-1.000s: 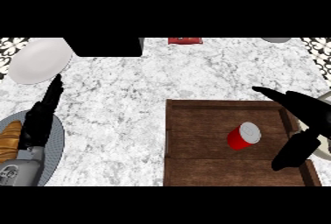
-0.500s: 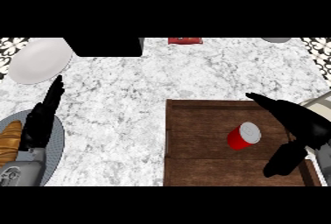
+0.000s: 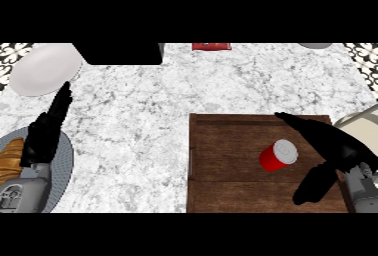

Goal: Pick the can from the tray and place it in the tiered basket

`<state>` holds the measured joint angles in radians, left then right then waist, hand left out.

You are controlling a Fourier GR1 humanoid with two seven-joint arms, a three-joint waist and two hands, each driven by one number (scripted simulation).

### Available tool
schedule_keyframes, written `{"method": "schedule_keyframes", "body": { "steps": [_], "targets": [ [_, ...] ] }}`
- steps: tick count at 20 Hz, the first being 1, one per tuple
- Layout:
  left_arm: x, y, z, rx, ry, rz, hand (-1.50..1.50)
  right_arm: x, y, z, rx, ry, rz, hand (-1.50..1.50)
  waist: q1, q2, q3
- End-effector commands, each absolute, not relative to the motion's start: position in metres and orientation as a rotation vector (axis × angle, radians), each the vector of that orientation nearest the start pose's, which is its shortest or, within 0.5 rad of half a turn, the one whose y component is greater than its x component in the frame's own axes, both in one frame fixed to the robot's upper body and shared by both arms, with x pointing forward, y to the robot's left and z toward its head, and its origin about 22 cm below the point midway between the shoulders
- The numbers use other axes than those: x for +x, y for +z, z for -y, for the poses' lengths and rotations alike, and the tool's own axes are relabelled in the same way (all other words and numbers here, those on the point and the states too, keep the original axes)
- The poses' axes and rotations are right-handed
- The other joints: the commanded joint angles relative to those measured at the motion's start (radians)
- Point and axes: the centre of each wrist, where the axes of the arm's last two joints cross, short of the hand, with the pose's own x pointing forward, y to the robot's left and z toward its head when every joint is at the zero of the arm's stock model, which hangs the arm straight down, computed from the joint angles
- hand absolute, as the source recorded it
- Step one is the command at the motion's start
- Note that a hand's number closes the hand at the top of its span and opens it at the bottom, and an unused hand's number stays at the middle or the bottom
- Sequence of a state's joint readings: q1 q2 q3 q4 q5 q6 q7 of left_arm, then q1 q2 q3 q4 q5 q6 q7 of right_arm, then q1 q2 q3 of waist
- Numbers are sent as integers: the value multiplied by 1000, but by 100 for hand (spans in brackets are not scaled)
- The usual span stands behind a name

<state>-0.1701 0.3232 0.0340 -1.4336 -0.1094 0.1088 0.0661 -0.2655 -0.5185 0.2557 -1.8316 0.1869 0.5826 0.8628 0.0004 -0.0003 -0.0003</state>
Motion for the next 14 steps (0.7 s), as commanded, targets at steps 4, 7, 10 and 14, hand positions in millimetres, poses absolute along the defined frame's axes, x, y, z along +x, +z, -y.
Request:
{"method": "schedule_keyframes", "body": {
  "steps": [4,7,10,14],
  "targets": [
    [293,44,-312,439,-226,1531,0,274,128,241,-511,1150,843,-150,0,0,0],
    [288,24,-285,441,-237,1525,0,272,109,228,-487,1163,835,-150,0,0,0],
    [288,39,-279,439,-223,1531,0,280,86,234,-468,1184,803,-150,1,1,1],
    [295,33,-301,437,-238,1528,0,277,92,230,-434,1166,806,-150,-3,0,0]
  ]
}}
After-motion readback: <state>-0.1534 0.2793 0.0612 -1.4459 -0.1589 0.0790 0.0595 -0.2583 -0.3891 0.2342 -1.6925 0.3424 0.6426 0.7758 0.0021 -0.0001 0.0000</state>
